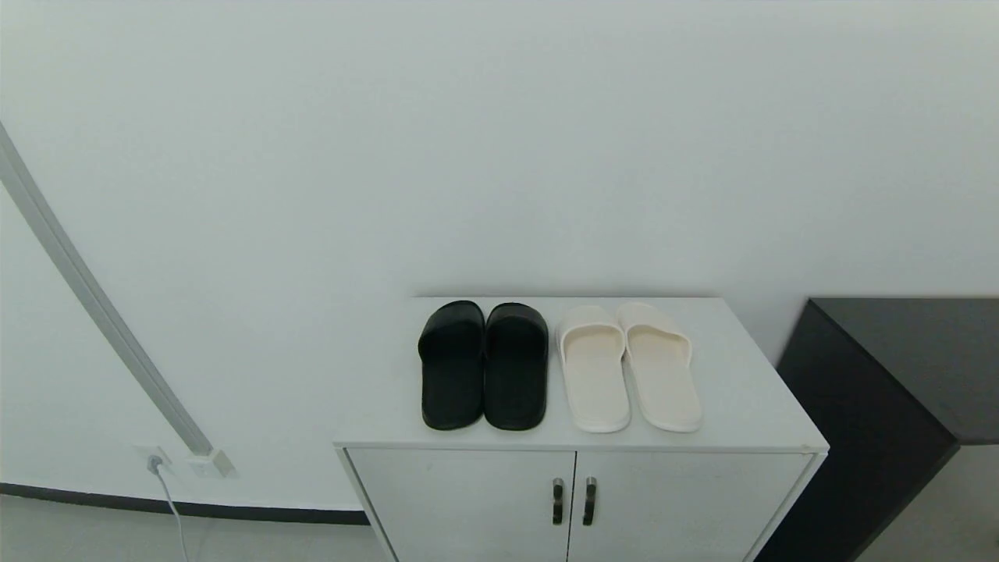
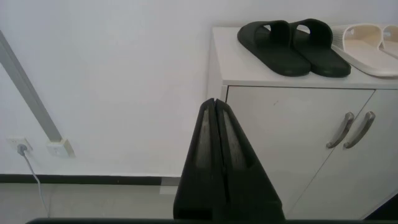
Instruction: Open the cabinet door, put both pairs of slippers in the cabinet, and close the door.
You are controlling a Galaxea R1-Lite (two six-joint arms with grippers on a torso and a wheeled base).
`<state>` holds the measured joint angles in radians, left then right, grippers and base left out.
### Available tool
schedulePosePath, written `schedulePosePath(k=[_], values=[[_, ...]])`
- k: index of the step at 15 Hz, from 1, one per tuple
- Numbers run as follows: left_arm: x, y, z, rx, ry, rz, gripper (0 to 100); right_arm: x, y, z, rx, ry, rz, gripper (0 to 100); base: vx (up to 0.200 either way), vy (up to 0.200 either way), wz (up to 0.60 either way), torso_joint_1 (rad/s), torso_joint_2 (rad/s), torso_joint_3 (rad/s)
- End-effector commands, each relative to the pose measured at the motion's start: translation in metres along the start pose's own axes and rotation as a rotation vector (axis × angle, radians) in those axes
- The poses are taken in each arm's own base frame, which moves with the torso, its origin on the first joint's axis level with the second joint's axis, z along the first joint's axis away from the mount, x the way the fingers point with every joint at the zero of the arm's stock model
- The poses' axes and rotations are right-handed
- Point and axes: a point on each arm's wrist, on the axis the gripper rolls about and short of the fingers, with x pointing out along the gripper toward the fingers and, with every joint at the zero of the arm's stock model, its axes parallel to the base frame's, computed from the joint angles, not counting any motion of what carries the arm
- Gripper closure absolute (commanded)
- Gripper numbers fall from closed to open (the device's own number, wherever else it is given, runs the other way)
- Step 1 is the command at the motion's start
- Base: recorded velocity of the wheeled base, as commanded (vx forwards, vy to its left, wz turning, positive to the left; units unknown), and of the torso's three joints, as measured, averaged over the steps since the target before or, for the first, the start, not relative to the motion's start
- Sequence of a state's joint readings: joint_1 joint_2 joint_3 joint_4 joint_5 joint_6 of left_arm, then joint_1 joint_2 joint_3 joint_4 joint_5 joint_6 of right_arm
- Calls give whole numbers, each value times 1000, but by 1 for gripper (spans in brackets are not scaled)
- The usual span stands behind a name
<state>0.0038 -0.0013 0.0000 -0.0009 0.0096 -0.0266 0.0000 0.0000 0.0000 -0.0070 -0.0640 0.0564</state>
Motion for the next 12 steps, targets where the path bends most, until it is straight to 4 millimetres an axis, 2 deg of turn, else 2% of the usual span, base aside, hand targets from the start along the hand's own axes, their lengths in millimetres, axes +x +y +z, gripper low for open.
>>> schedulePosePath(k=[1,2,3,5,7,10,12], values=[[0,0,0,1,2,0,100,0,0,1,-13,-5,3,0,0,0,0,0,0,0],[0,0,0,-1,0,3,100,-5,1,23,2,-73,24,0,0,0,0,0,0,0],[0,0,0,-1,0,3,100,-6,3,59,50,-81,57,0,0,0,0,0,0,0],[0,0,0,1,2,0,100,16,6,48,2,156,122,0,0,0,0,0,0,0],[0,0,0,1,1,0,100,28,9,48,1,233,193,0,0,0,0,0,0,0],[0,0,0,1,2,-1,100,60,15,73,5,319,283,0,0,0,0,0,0,0],[0,0,0,1,1,0,100,94,29,87,-3,367,385,0,0,0,0,0,0,0]])
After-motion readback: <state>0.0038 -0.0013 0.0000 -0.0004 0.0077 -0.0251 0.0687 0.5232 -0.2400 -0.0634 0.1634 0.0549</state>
